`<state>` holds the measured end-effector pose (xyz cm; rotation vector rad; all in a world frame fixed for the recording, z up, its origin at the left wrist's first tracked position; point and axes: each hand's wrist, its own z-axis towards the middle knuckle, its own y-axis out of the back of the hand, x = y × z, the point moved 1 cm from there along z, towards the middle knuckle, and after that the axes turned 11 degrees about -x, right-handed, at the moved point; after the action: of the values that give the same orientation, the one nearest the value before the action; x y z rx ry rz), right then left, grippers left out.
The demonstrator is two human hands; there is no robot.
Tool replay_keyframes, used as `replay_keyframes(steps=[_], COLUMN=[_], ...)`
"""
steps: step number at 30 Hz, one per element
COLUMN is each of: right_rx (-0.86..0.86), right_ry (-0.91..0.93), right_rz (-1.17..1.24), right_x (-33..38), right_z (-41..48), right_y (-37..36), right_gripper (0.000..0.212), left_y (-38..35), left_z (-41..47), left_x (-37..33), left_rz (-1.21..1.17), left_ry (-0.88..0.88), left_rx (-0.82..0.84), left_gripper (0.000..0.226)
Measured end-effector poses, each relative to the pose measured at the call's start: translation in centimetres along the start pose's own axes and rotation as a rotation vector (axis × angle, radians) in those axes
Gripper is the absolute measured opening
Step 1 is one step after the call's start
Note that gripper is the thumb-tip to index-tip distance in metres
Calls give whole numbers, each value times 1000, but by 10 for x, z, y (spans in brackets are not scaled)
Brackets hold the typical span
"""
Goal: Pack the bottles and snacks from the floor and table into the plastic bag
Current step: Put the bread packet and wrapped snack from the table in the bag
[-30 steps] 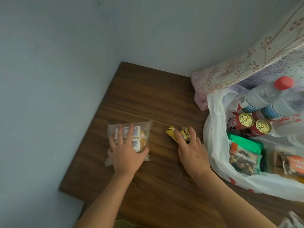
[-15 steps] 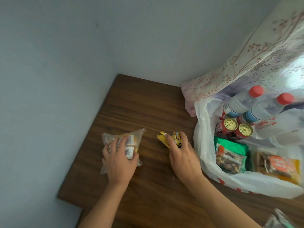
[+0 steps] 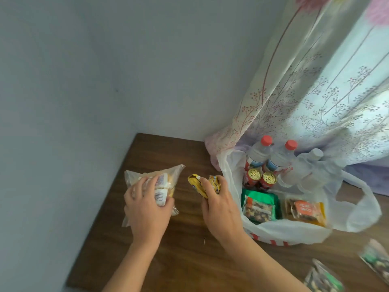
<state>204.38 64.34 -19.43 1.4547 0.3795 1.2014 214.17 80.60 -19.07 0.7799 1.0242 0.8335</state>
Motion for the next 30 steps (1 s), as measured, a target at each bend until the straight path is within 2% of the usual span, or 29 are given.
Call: replay_keyframes(steps=[8, 15, 23, 30], right_rx=[-119, -228, -288, -325], right_ry=[-90, -173, -264, -309], right_rz=[-62, -85, -149, -108], right_x=[-17, -44, -108, -161], right_z=[11, 6, -16, -27], right_y=[59, 105, 153, 185], right_gripper=[60, 52, 55, 61], left_y=[23, 33, 33, 19], left_z=[4, 1, -28, -56], left_x=[-58, -107, -176, -237], left_rz=[-92, -127, -171, -203], left_ry=[-113, -238, -338, -403], left_rx=[8, 7, 40, 105], left_gripper=[76, 76, 70, 69])
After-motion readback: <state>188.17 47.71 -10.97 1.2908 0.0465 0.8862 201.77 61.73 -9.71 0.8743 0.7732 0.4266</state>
